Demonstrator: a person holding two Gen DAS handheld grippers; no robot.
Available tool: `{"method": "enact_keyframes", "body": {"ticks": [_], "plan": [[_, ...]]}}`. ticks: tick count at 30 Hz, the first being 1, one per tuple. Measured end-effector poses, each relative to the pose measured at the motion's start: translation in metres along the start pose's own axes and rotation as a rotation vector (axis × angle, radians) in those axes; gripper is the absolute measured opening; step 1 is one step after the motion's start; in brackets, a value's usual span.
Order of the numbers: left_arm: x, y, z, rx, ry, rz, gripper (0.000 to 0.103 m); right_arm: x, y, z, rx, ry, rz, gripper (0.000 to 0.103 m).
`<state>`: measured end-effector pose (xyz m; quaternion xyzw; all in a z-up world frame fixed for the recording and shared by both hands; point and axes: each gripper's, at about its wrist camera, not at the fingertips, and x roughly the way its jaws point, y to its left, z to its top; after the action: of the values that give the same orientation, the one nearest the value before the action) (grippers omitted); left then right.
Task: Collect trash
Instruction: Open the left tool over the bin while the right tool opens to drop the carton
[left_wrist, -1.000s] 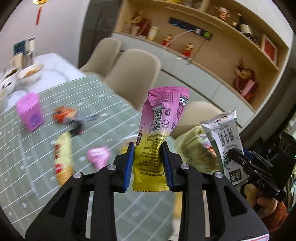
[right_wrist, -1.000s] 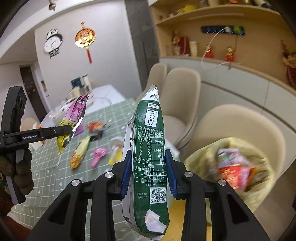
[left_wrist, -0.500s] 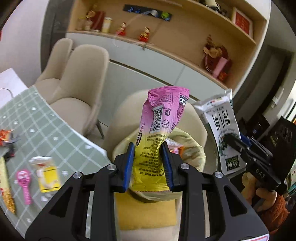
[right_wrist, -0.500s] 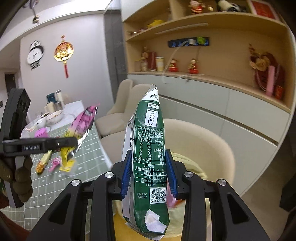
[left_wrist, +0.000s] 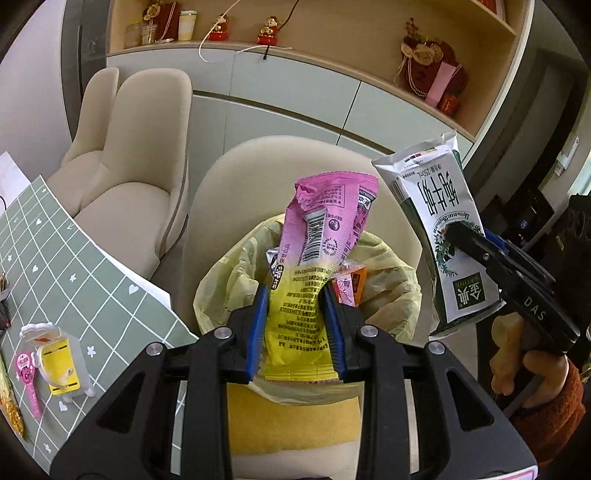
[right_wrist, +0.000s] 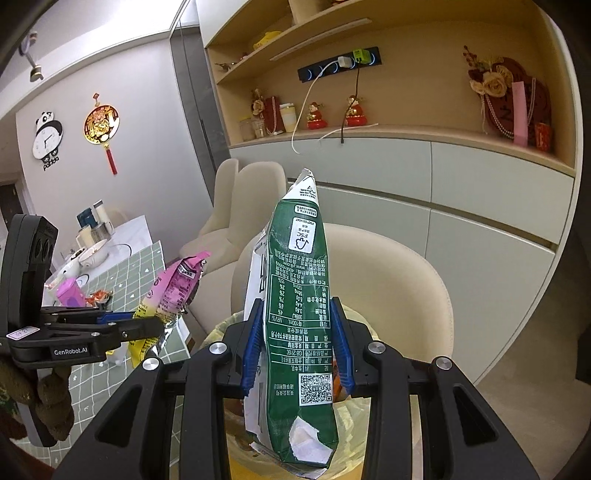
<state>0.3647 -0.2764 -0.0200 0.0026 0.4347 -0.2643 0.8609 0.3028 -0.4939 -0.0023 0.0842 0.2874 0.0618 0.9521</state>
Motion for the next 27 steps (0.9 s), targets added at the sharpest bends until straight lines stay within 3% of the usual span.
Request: {"method": "enact_keyframes", "body": {"ticks": [8, 14, 18, 24, 27], "plan": [[0.034, -0.006, 0.008, 0.023, 0.075, -0.012, 0.028, 0.007, -0.016, -0.004, 0.032, 0.011, -0.018, 0.033], [0.075, -0.021, 0.016, 0.089, 0.181, -0.047, 0.028, 0.015, -0.032, -0.005, 0.061, 0.022, -0.041, 0.033], [0.107, -0.026, 0.018, 0.101, 0.289, -0.028, 0.028, 0.018, -0.043, -0.007, 0.083, 0.031, -0.053, 0.033], [0.126, -0.037, 0.020, 0.144, 0.300, -0.008, 0.030, 0.027, -0.050, -0.010, 0.102, 0.054, -0.052, 0.033], [0.127, -0.037, 0.020, 0.127, 0.303, -0.034, 0.037, 0.030, -0.047, -0.010, 0.102, 0.056, -0.039, 0.033]]}}
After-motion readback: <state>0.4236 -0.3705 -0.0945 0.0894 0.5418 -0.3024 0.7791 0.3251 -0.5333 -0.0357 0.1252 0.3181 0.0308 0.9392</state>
